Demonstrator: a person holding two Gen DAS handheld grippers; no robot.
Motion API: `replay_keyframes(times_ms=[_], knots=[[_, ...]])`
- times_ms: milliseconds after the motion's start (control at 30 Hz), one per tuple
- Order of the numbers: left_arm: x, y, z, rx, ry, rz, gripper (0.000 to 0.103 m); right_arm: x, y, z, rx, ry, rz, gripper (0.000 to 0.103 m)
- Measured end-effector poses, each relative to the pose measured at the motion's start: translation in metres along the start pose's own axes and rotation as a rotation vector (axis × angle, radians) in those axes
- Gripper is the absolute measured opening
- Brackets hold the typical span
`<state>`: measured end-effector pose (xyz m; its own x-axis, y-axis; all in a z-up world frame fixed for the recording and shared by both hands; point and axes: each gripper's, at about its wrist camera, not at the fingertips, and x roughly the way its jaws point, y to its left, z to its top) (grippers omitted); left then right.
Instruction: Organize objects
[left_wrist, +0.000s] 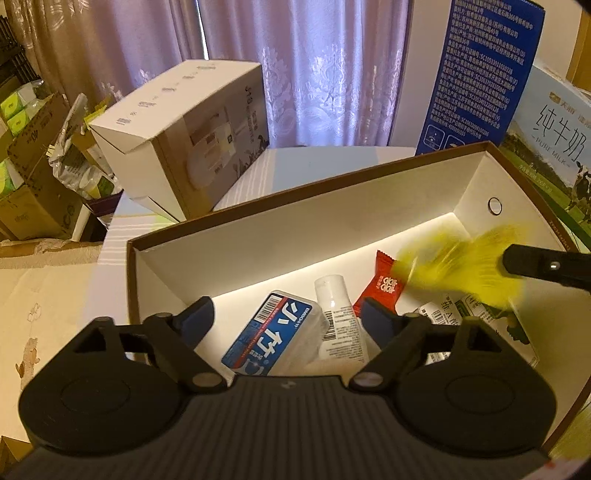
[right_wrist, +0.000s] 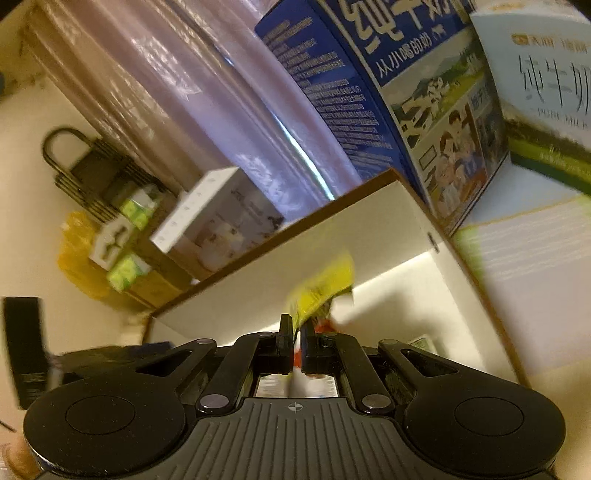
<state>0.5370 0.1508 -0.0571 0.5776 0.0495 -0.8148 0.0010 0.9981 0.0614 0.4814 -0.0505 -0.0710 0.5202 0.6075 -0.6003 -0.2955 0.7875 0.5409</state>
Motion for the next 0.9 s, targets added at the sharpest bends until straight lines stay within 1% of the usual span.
replay_keyframes(times_ms=[33, 67, 100, 133, 333, 533, 667, 800, 900], knots=[[-0.003, 0.001, -0.001, -0.001, -0.008, -0.003, 0.086, 0.001, 0.003, 0.000, -0.024, 0.005, -0.024, 0.027], [-0.006, 0.002, -0.002, -0.004, -0.012, -0.010, 0.086, 0.001, 0.005, -0.001, -0.047, 0.008, -0.031, 0.045], [-0.009, 0.003, -0.003, -0.010, -0.016, -0.017, 0.088, 0.000, 0.006, -0.002, -0.062, 0.010, -0.029, 0.050], [-0.012, 0.005, -0.004, -0.017, -0.021, -0.022, 0.089, -0.002, 0.007, -0.004, -0.067, 0.008, -0.029, 0.053], [-0.035, 0.008, -0.016, -0.036, -0.049, -0.040, 0.093, -0.017, 0.016, -0.014, -0.115, 0.012, -0.042, 0.054], [-0.065, 0.005, -0.031, -0.048, -0.075, -0.060, 0.093, -0.039, 0.025, -0.023, -0.160, -0.001, -0.055, 0.057], [-0.088, 0.001, -0.042, -0.060, -0.090, -0.066, 0.094, -0.059, 0.031, -0.032, -0.185, -0.015, -0.059, 0.062], [-0.113, -0.006, -0.059, -0.073, -0.105, -0.075, 0.096, -0.082, 0.036, -0.045, -0.214, -0.023, -0.069, 0.063], [-0.133, -0.013, -0.073, -0.068, -0.114, -0.082, 0.096, -0.100, 0.041, -0.057, -0.246, -0.038, -0.098, 0.063]])
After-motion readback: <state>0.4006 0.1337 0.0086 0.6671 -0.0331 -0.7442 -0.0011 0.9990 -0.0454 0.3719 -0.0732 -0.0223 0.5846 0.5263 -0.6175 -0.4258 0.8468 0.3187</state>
